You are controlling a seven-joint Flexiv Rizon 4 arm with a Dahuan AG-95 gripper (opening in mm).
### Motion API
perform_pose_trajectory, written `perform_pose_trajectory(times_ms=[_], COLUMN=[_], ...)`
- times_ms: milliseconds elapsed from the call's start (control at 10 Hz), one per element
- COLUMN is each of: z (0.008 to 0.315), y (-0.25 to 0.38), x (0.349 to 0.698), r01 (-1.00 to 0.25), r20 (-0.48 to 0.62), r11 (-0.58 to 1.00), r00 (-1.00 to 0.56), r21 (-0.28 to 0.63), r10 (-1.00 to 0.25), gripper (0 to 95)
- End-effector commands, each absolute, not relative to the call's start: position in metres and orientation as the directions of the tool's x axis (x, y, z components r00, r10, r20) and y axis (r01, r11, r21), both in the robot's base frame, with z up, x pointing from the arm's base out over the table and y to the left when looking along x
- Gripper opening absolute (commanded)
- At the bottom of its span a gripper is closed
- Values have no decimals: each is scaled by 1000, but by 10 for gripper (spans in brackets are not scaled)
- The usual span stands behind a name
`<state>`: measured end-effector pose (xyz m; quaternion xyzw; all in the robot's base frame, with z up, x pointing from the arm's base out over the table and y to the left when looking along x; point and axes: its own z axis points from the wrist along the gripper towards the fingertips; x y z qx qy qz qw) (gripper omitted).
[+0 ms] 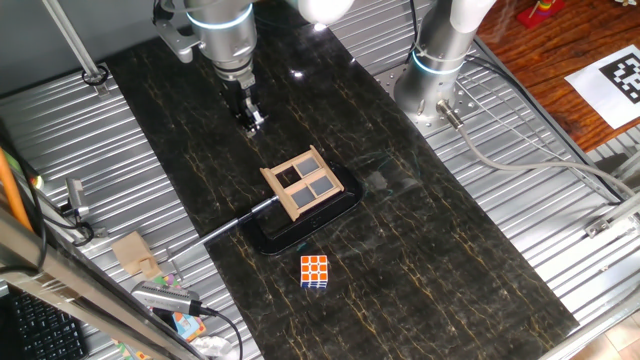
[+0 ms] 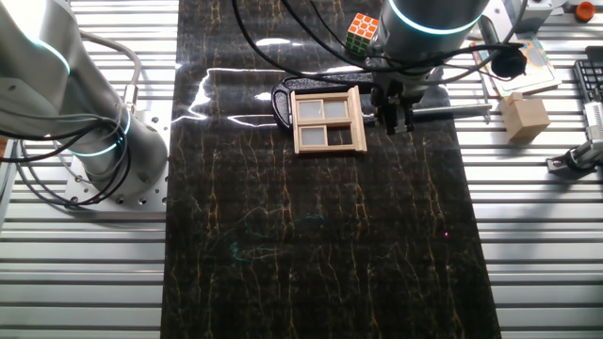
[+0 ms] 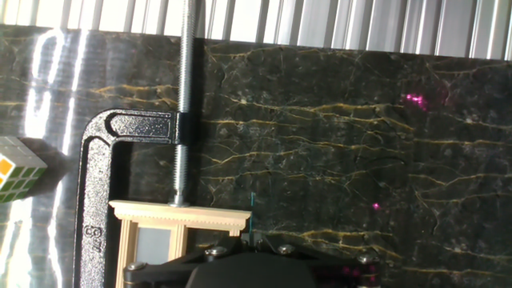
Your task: Close a sliding window
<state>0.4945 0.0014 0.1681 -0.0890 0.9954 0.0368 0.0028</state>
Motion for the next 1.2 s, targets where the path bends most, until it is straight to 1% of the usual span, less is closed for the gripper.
perform_pose_trajectory(times_ms=[100,400,700,900,1100,1200], z=[168,168,160,148,142,141], y=[1,5,28,46,50,50], x=[494,492,478,463,463,463], r01=[-179,-179,-184,-258,-344,-360], r20=[-13,3,27,58,90,94], r11=[981,981,981,963,935,928], r00=[-984,-984,-982,-963,-932,-925], r21=[72,75,63,76,91,93], r10=[-178,-180,-186,-263,-351,-368], gripper=[0,0,0,0,0,0])
